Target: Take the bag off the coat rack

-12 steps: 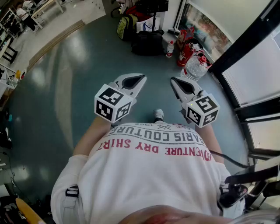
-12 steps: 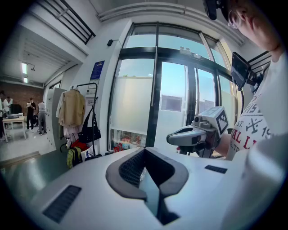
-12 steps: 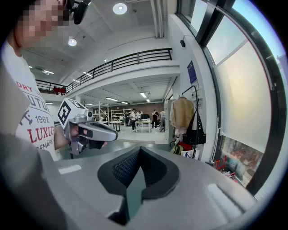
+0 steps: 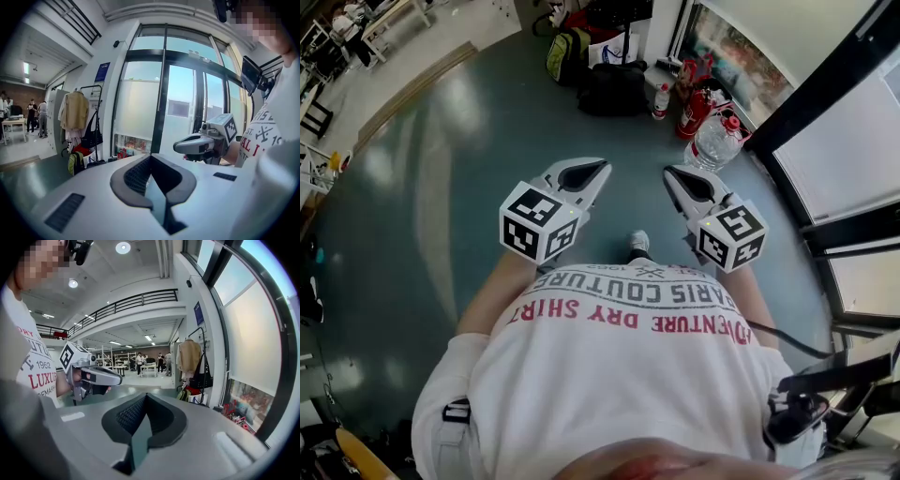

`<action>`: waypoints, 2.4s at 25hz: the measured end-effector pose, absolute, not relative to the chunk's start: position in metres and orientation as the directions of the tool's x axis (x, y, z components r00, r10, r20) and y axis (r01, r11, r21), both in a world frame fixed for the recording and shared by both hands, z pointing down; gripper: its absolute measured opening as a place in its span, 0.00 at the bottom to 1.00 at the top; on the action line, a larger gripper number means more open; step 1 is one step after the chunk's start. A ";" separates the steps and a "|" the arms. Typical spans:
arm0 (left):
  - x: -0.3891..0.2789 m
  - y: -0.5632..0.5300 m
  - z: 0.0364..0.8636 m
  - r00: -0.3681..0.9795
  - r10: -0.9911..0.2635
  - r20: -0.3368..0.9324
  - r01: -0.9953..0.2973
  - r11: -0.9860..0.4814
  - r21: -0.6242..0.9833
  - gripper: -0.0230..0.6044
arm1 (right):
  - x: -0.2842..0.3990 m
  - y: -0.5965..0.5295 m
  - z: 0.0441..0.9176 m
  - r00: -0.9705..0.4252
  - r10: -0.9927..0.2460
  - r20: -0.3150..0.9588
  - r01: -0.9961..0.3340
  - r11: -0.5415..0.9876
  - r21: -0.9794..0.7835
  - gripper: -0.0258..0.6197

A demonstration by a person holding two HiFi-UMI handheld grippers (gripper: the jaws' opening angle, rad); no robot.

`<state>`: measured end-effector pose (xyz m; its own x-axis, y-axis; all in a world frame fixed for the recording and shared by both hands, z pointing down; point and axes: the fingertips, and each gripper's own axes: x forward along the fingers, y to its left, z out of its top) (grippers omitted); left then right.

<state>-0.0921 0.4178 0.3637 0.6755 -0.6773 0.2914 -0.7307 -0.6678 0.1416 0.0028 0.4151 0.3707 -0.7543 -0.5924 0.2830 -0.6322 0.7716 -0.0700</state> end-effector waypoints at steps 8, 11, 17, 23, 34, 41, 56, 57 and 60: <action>-0.094 0.420 0.362 0.682 -0.673 0.286 -0.727 -0.666 0.164 0.04 | 0.000 0.418 0.366 -0.756 -0.597 0.268 -0.634 0.770 -0.071 0.04; -0.095 0.418 0.362 0.681 -0.675 0.284 -0.729 -0.663 0.173 0.04 | -0.001 0.416 0.367 -0.757 -0.596 0.269 -0.633 0.770 -0.075 0.04; -0.095 0.411 0.369 0.681 -0.672 0.290 -0.730 -0.653 0.203 0.04 | 0.002 0.410 0.373 -0.757 -0.596 0.268 -0.635 0.768 -0.086 0.04; -0.078 0.395 0.384 0.685 -0.668 0.291 -0.727 -0.656 0.203 0.04 | 0.017 0.392 0.392 -0.760 -0.589 0.275 -0.632 0.768 -0.101 0.04; -0.070 0.360 0.403 0.699 -0.631 0.336 -0.711 -0.662 0.238 0.04 | 0.022 0.358 0.411 -0.756 -0.578 0.308 -0.639 0.753 -0.158 0.04; -0.035 0.278 0.415 0.710 -0.603 0.363 -0.700 -0.657 0.280 0.04 | 0.057 0.276 0.422 -0.748 -0.578 0.326 -0.652 0.732 -0.198 0.04; 0.049 0.045 0.340 0.743 -0.637 0.207 -0.669 -0.693 0.270 0.04 | 0.145 0.040 0.365 -0.772 -0.596 0.221 -0.633 0.754 -0.177 0.04; 0.048 0.033 0.340 0.743 -0.638 0.203 -0.669 -0.693 0.268 0.04 | 0.144 0.028 0.365 -0.773 -0.594 0.221 -0.631 0.756 -0.173 0.04; 0.046 0.001 0.345 0.761 -0.619 0.191 -0.647 -0.713 0.270 0.04 | 0.143 -0.004 0.374 -0.771 -0.597 0.220 -0.633 0.757 -0.163 0.04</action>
